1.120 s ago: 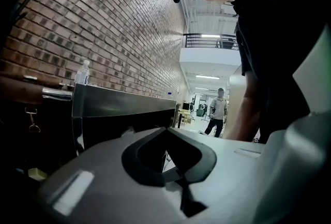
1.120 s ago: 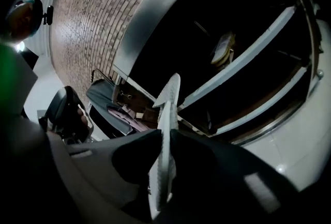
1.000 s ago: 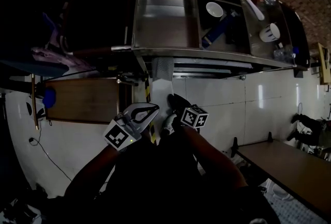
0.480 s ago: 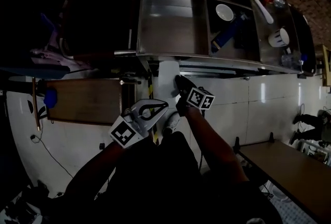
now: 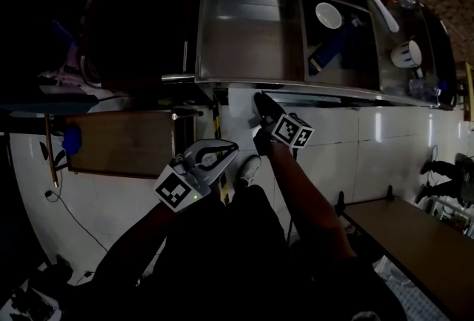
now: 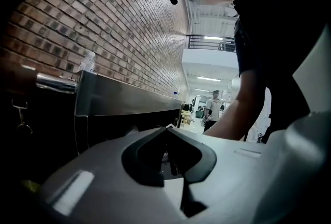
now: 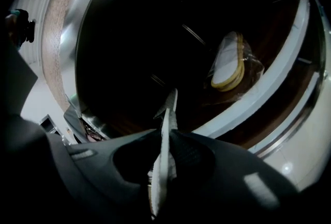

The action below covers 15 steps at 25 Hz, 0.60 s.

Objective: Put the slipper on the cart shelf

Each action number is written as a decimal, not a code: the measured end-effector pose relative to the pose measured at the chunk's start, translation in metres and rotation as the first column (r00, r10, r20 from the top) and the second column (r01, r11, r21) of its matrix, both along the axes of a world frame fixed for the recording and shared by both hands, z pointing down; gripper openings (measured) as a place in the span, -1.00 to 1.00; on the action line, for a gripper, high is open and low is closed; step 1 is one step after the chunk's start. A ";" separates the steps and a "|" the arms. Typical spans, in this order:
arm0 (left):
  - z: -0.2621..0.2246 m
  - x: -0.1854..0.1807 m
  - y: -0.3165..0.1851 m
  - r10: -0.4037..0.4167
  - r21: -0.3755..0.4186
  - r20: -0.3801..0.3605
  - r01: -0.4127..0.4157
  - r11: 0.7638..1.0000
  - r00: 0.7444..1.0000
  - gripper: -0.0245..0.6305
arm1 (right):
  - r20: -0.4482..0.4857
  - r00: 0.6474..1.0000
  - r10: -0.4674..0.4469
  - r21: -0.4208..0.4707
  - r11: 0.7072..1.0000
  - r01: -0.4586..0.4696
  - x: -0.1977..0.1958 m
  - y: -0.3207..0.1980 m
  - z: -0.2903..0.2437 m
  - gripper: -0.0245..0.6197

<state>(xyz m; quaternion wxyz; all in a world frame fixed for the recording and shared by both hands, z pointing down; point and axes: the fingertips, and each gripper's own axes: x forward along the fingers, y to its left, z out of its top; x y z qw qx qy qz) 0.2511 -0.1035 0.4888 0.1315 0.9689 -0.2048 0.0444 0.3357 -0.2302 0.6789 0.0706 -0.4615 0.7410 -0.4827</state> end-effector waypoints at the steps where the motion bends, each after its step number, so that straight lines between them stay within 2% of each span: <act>1: 0.001 0.000 0.000 0.003 0.002 0.001 -0.003 1.000 1.000 -0.91 | 0.005 1.000 0.004 0.008 1.000 -0.004 0.001 0.000 -0.004 -0.75; 6: 0.003 0.004 -0.002 0.004 -0.002 0.002 -0.004 1.000 1.000 -0.91 | 0.012 0.999 0.035 0.051 0.998 -0.035 0.006 -0.019 -0.007 -0.75; 10: 0.005 0.003 -0.006 -0.002 -0.006 0.006 0.002 1.000 1.000 -0.91 | -0.043 0.995 0.092 0.067 0.994 -0.089 0.013 -0.040 0.000 -0.74; 15: 0.012 -0.001 -0.008 -0.005 -0.016 0.014 0.006 1.000 1.000 -0.91 | -0.072 0.991 0.116 0.134 0.985 -0.105 0.007 -0.058 -0.004 -0.74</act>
